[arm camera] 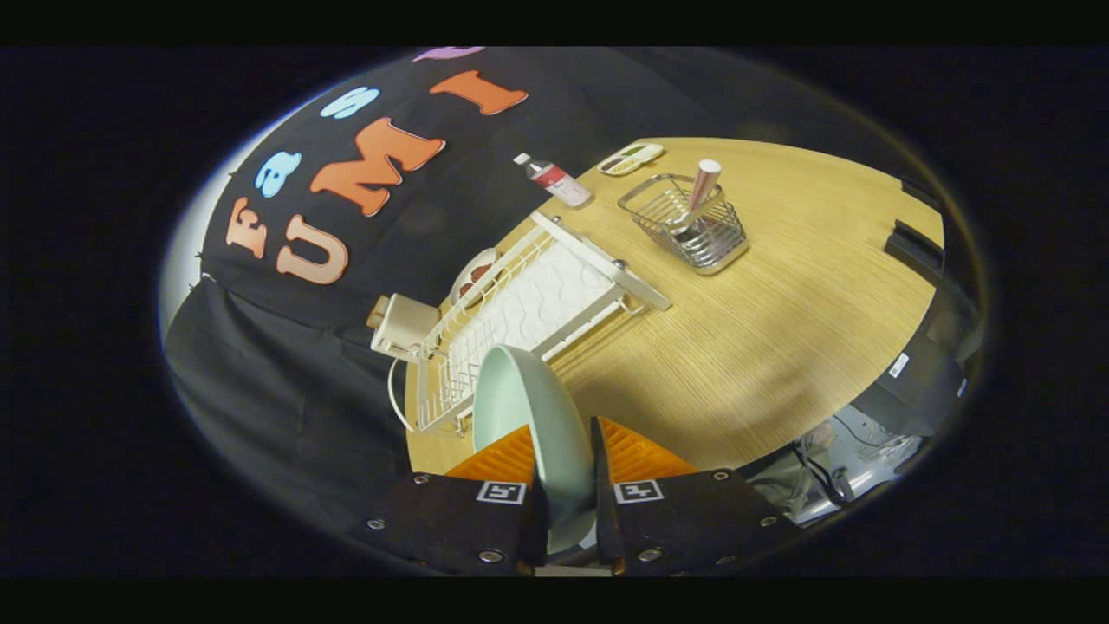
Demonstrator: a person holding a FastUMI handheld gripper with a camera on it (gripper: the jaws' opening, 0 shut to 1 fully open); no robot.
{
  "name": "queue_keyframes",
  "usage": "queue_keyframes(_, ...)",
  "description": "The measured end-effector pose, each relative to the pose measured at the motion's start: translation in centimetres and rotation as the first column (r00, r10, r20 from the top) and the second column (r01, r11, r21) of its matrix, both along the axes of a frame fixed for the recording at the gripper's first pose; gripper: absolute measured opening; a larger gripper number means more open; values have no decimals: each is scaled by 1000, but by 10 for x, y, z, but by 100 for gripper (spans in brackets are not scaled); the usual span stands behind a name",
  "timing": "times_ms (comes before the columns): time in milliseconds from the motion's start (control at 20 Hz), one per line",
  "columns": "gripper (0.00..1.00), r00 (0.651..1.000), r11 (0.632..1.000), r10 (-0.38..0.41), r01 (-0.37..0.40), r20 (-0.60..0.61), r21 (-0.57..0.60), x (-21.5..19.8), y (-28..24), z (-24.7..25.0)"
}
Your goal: Take the plate from the dish rack, then take the spoon from the basket and place it into the plate.
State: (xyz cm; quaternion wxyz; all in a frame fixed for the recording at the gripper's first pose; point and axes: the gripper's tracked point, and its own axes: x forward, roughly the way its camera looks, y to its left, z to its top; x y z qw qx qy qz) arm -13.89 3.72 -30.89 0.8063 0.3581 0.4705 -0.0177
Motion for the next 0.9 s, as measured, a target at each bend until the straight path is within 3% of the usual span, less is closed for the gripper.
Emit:
queue_keyframes(300, 23, 996, 999, -3, 7, -93, 39, -9, 13, -38)
queue_keyframes(650, 24, 992, 999, 3, 4, -130, 50, -4, 17, -58)
queue_keyframes(750, 26, 993, 994, -19, 31, -117, 101, 2, 22, -49)
queue_keyframes(900, 30, 993, 999, -6, 12, -118, 49, 2, 16, -53)
